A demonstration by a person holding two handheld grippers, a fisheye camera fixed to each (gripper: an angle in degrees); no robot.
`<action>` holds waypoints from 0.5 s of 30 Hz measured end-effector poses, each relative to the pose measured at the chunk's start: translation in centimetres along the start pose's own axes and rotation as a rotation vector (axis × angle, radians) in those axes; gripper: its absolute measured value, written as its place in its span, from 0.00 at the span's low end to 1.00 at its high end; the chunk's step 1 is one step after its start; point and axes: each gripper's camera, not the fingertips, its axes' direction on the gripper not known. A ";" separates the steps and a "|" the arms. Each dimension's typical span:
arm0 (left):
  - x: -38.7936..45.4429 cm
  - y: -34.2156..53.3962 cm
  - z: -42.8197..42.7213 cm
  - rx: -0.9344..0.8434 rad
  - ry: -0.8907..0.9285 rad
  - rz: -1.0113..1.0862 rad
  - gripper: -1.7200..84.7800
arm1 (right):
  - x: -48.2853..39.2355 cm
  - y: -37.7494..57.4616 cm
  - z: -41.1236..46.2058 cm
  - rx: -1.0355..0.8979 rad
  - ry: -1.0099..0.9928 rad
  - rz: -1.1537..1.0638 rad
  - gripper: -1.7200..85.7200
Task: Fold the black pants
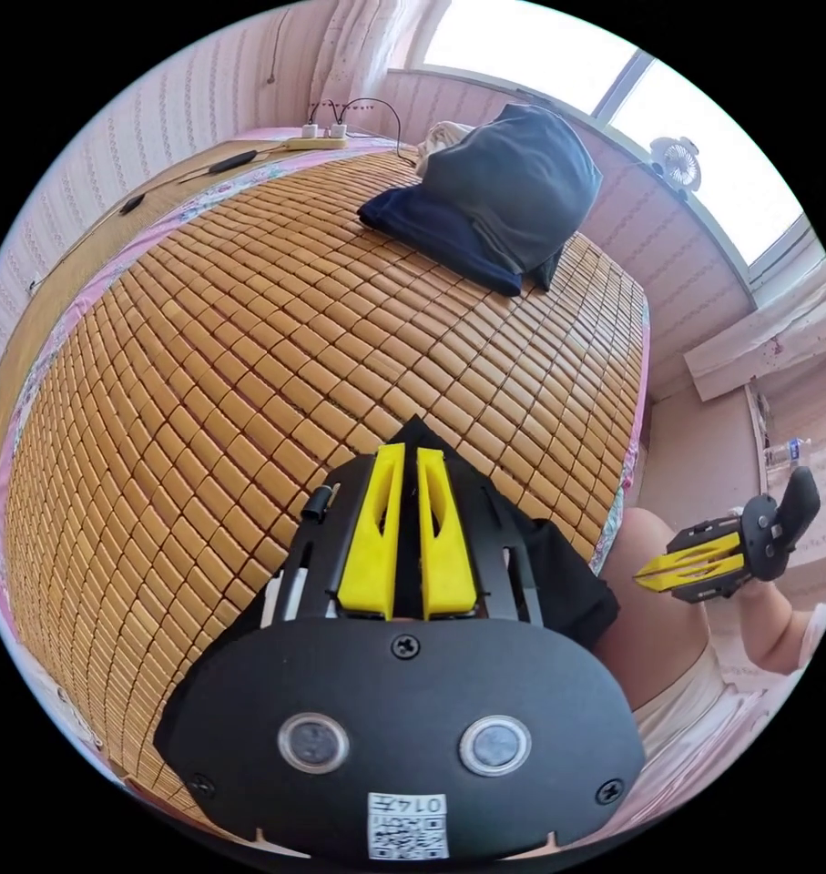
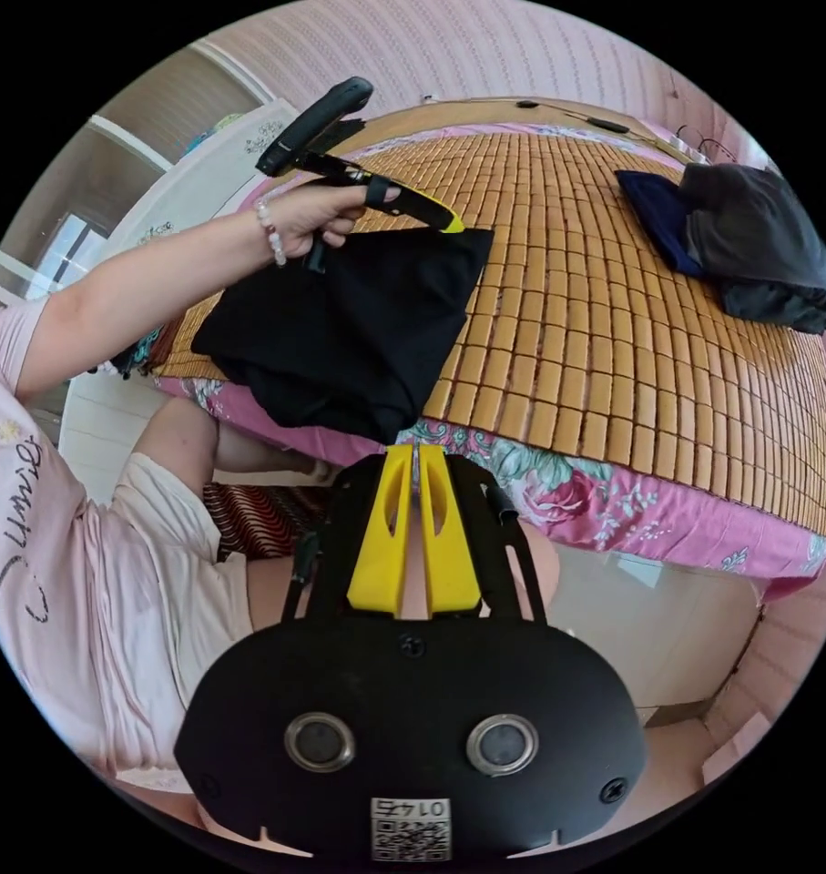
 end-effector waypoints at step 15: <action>-2.1 0.5 3.5 -0.082 -0.020 -0.012 0.03 | -0.5 -2.3 6.0 -0.122 -0.021 -0.128 0.02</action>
